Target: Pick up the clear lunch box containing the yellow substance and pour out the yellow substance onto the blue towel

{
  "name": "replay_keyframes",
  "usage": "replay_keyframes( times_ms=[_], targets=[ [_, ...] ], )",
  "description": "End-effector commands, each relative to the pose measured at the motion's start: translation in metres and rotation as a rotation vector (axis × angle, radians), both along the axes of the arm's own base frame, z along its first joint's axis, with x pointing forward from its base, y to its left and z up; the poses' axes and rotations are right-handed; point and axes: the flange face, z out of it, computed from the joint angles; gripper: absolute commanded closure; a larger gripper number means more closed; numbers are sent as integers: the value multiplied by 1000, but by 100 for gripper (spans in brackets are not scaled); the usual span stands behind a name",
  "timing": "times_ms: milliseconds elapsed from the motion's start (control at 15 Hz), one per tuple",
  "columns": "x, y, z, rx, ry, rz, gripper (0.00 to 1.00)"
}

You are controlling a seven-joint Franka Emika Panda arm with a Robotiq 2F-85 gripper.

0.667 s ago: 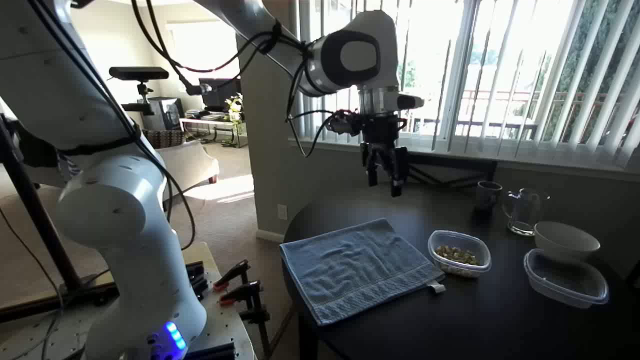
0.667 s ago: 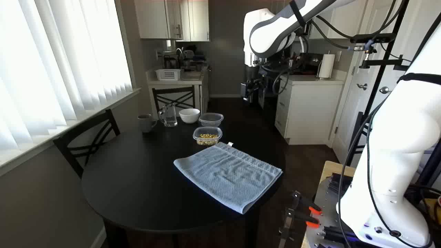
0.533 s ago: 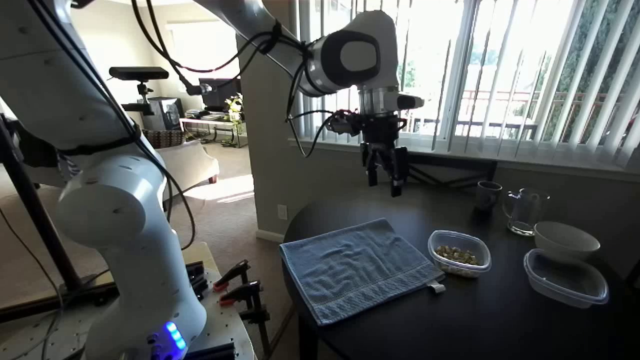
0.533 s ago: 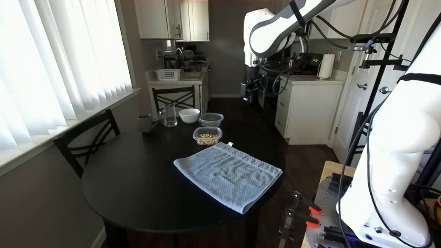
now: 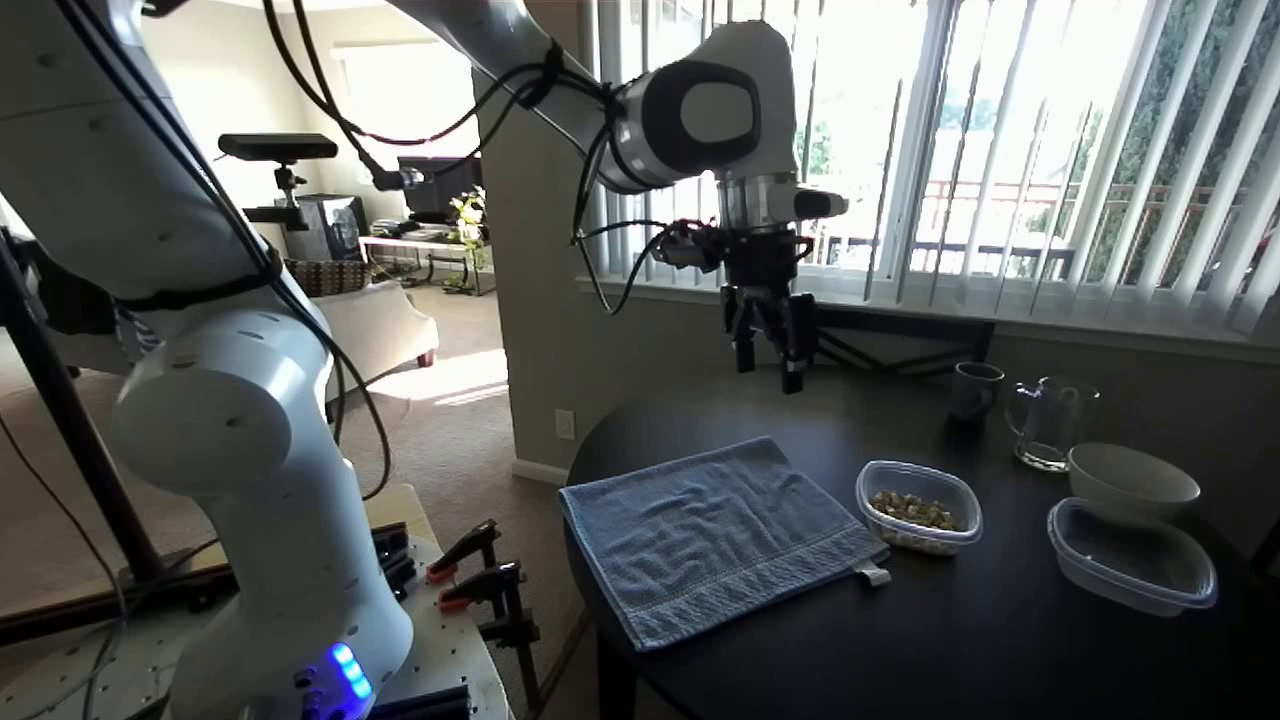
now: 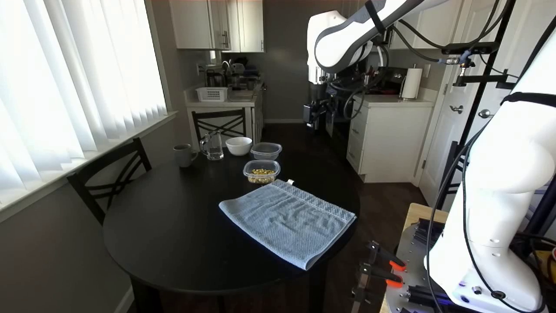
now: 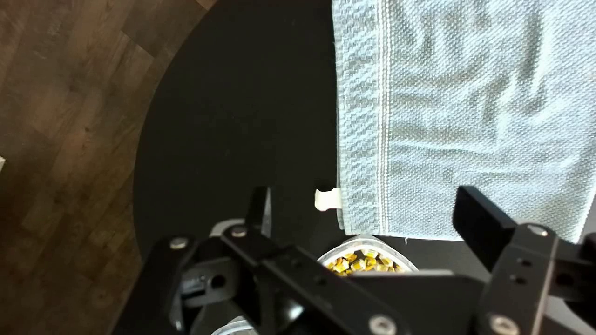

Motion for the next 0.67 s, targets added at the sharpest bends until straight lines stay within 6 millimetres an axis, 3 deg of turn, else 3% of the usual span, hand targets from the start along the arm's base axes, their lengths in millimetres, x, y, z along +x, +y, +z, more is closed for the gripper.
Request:
replay_keyframes(
  times_ms=[0, 467, 600],
  targets=[
    [11, -22, 6, -14, 0, 22, 0],
    [30, -127, 16, 122, -170, -46, 0],
    [42, -136, 11, 240, -221, -113, 0]
  ],
)
